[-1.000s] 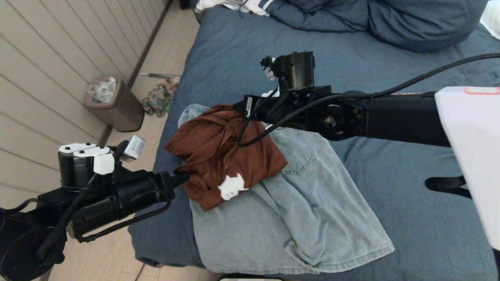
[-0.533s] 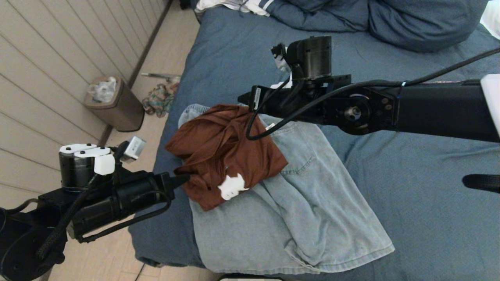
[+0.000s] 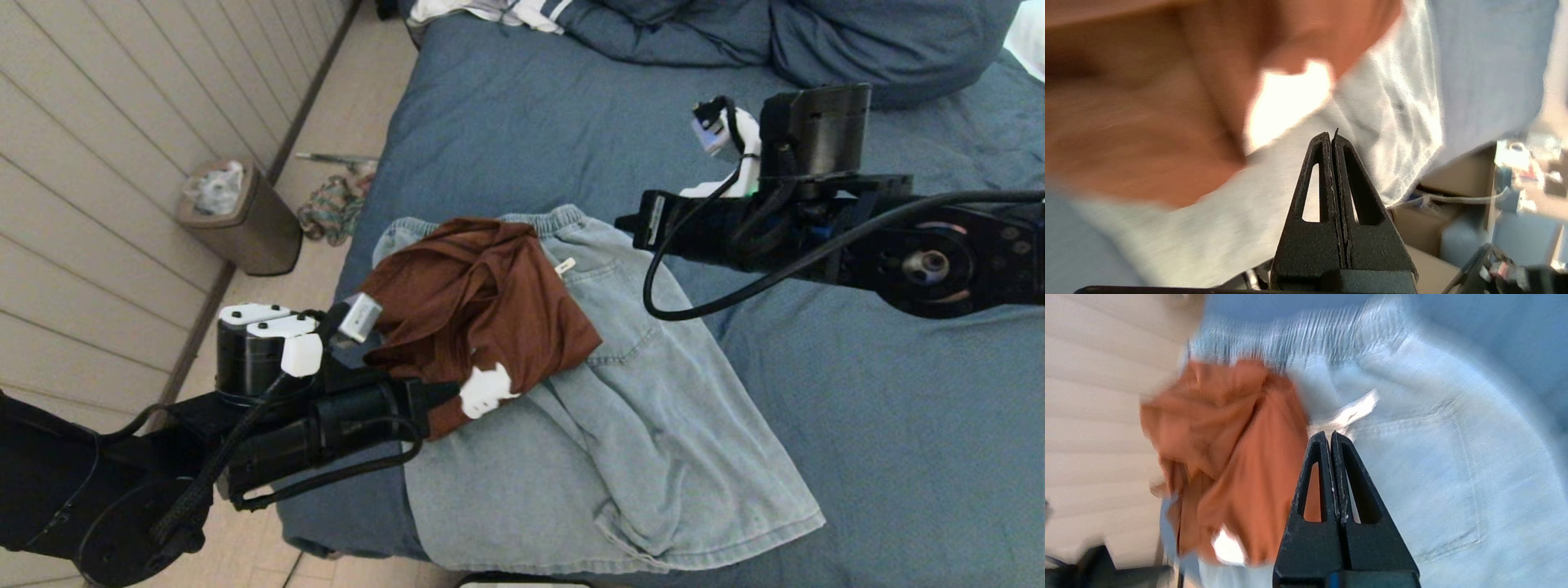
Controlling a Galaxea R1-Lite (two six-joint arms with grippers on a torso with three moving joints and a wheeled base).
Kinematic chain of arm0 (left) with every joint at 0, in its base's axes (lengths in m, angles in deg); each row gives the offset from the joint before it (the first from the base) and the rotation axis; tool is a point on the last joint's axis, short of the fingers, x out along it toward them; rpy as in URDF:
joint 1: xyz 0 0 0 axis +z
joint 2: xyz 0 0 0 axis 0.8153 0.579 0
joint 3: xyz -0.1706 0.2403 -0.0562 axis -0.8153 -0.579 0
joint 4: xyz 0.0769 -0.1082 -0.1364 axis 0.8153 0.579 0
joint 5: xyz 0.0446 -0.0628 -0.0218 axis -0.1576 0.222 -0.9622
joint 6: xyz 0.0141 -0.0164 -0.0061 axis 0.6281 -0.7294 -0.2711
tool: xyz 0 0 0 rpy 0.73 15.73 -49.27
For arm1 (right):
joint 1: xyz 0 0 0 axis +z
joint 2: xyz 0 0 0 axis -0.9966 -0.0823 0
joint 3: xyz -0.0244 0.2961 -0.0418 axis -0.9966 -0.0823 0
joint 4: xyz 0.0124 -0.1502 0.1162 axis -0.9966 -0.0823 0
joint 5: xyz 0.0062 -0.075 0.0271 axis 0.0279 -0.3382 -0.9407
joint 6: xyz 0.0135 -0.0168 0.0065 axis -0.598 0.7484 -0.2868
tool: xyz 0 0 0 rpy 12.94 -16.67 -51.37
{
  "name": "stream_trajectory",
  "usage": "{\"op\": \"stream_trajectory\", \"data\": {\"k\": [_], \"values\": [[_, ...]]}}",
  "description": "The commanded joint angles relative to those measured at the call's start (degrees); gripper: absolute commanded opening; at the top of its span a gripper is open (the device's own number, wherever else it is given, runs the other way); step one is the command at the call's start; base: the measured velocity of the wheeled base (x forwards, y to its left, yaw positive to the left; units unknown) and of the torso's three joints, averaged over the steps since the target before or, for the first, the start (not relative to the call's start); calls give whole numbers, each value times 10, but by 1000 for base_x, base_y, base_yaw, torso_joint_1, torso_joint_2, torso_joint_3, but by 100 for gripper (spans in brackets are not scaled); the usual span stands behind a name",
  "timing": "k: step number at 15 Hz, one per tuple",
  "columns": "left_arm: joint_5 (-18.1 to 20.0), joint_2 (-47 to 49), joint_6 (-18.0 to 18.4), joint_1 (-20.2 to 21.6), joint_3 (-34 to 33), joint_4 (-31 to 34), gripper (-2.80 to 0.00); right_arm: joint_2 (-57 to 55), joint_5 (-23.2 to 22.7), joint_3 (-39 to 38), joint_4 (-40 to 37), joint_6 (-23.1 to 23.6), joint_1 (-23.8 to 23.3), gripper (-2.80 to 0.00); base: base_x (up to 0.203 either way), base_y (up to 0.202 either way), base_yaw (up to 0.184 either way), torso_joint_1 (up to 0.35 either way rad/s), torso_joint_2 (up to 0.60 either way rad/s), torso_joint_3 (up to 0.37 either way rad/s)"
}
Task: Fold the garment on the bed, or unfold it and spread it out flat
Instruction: Fold the brown shorts
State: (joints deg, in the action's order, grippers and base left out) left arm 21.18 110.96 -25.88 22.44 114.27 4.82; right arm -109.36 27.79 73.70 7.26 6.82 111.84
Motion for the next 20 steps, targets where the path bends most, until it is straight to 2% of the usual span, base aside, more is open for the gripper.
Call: {"op": "stream_trajectory", "data": {"k": [1, 2, 4, 7, 9, 11, 14, 17, 20], "values": [[0, 5, 0, -25, 17, 7, -280, 24, -3, -17, 12, 0, -13, -280, 0, 0, 0, 0, 0, 0], [0, 20, 2, -34, 39, 28, -280, 11, -4, -12, 15, 1, -31, -280, 0, 0, 0, 0, 0, 0], [0, 66, 7, -51, 106, 65, -280, 0, -4, -3, 18, 2, -36, -280, 0, 0, 0, 0, 0, 0], [2, 75, 18, -59, 112, 78, -280, -9, -5, 9, 17, 2, -45, -280, 0, 0, 0, 0, 0, 0], [2, 84, 53, -26, 110, 77, -280, -15, -6, 13, 18, 2, -44, -280, 0, 0, 0, 0, 0, 0], [1, 88, 66, 17, 110, 74, -280, -16, -6, 13, 18, 2, -43, -280, 0, 0, 0, 0, 0, 0], [2, 96, 85, 57, 121, 72, -280, -16, -7, 13, 18, 1, -42, -280, 0, 0, 0, 0, 0, 0], [3, 112, 85, 111, 165, 76, -280, -14, -7, 12, 19, 1, -41, -280, 0, 0, 0, 0, 0, 0], [-11, 108, 76, 115, 212, 87, -280, -14, -6, 7, 19, 1, -40, -280, 0, 0, 0, 0, 0, 0]]}}
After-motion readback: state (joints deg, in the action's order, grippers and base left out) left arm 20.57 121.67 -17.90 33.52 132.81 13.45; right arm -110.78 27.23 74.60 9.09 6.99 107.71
